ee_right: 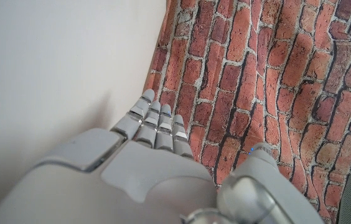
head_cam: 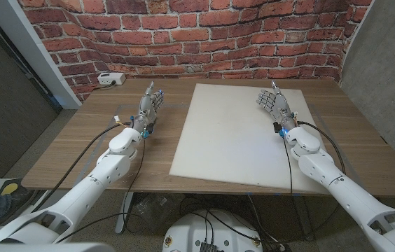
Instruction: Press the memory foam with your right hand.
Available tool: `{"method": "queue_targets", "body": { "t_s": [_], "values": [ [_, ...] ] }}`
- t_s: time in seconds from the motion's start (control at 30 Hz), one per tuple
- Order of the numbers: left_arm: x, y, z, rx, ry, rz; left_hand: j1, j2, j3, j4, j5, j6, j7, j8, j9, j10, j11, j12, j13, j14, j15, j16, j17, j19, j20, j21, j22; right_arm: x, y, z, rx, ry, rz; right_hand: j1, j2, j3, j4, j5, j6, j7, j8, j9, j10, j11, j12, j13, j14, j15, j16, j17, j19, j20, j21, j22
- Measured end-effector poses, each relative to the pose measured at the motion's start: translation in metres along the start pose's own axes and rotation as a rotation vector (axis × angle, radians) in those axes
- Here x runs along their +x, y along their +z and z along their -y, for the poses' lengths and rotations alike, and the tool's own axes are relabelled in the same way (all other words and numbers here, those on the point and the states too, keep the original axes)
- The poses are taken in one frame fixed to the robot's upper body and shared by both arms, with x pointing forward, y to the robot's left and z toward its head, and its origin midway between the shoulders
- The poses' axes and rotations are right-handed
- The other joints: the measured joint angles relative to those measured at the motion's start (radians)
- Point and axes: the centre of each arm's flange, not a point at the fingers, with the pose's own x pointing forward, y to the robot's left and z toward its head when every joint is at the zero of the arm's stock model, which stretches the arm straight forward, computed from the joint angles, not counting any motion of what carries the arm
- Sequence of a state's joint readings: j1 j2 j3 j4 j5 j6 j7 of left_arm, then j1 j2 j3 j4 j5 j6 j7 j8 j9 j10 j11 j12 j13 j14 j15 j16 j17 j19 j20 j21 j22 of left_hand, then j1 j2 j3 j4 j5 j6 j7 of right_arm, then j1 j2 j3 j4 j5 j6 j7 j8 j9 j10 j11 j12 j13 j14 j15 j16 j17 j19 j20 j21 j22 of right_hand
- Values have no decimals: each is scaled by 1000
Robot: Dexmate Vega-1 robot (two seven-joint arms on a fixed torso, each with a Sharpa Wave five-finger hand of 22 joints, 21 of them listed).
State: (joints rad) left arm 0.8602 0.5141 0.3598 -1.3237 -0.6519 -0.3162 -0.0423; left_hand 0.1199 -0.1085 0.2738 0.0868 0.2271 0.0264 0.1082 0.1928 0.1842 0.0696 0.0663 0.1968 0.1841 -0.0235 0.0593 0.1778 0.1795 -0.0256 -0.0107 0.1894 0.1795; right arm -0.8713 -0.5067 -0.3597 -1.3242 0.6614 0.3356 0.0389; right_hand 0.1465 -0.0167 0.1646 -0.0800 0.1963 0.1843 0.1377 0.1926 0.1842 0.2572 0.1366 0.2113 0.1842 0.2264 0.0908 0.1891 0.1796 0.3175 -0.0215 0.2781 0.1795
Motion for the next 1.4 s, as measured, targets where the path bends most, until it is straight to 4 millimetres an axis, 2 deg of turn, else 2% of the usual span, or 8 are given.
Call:
{"method": "queue_targets", "body": {
  "t_s": [0.3,0.6,0.8,0.87,0.93,1.07,1.27,1.4],
  "values": [
    [-7,14,0,27,-21,28,0,0,0,0,0,0,0,0,0,2,2,7,4,6,5,8,0,-4,4,0,0,-12,7,-4,5,-8,72,4,-4,-3,-3,0,24,-5,4,0,30,-19,15,0,21,-17,8,5,22,-3,0,0],
    [-12,24,2,65,-48,46,5,5,0,0,0,15,3,8,0,23,5,15,5,33,0,12,0,8,7,8,0,-23,13,-5,-22,-12,122,4,-4,-3,-3,0,30,-12,4,0,30,-19,15,0,26,-23,8,4,27,-9,0,5],
    [-14,30,4,84,-63,58,12,12,0,0,0,24,1,8,0,34,5,15,5,43,0,15,0,11,11,15,0,-28,20,-4,-71,-24,155,9,1,0,-6,0,95,-41,30,5,53,-21,15,0,15,-19,-1,3,16,2,-11,5],
    [-14,32,5,93,-72,63,12,12,0,0,0,24,1,8,0,37,2,15,5,47,3,15,0,11,11,15,0,-33,22,-2,-100,-30,166,13,5,1,-7,0,96,-44,28,5,53,-21,15,0,6,-21,-1,2,13,0,-13,5],
    [-14,33,6,97,-78,68,16,8,0,0,0,25,0,8,0,39,0,15,5,49,5,15,0,11,11,15,0,-37,26,-2,-134,-37,177,18,11,1,-7,0,82,-57,19,5,51,-23,15,0,-7,-19,-8,2,-2,1,-23,5],
    [-14,34,7,105,-88,71,18,11,0,0,0,37,-1,8,0,47,-8,15,5,56,-2,15,0,17,5,15,0,-43,31,-1,-200,-52,193,28,20,8,-14,0,70,-75,18,5,38,-28,10,-2,-36,-24,-16,2,-22,0,-37,5],
    [-15,34,10,108,-98,77,21,13,-3,-3,0,52,-17,14,0,61,-22,23,4,66,-13,15,0,17,5,15,0,-53,37,-1,-299,-78,215,36,28,14,-19,0,71,-97,18,4,27,-39,3,-3,-42,-30,-16,2,-35,-2,-43,5],
    [-18,34,11,113,-103,75,28,20,-3,-3,0,54,-19,14,0,62,-22,23,4,66,-13,15,0,17,5,15,0,-58,40,-1,-342,-90,223,45,26,15,-29,0,69,-110,10,4,20,-55,-1,-3,-22,-50,-8,-3,-28,-7,-43,2]
  ]
}}
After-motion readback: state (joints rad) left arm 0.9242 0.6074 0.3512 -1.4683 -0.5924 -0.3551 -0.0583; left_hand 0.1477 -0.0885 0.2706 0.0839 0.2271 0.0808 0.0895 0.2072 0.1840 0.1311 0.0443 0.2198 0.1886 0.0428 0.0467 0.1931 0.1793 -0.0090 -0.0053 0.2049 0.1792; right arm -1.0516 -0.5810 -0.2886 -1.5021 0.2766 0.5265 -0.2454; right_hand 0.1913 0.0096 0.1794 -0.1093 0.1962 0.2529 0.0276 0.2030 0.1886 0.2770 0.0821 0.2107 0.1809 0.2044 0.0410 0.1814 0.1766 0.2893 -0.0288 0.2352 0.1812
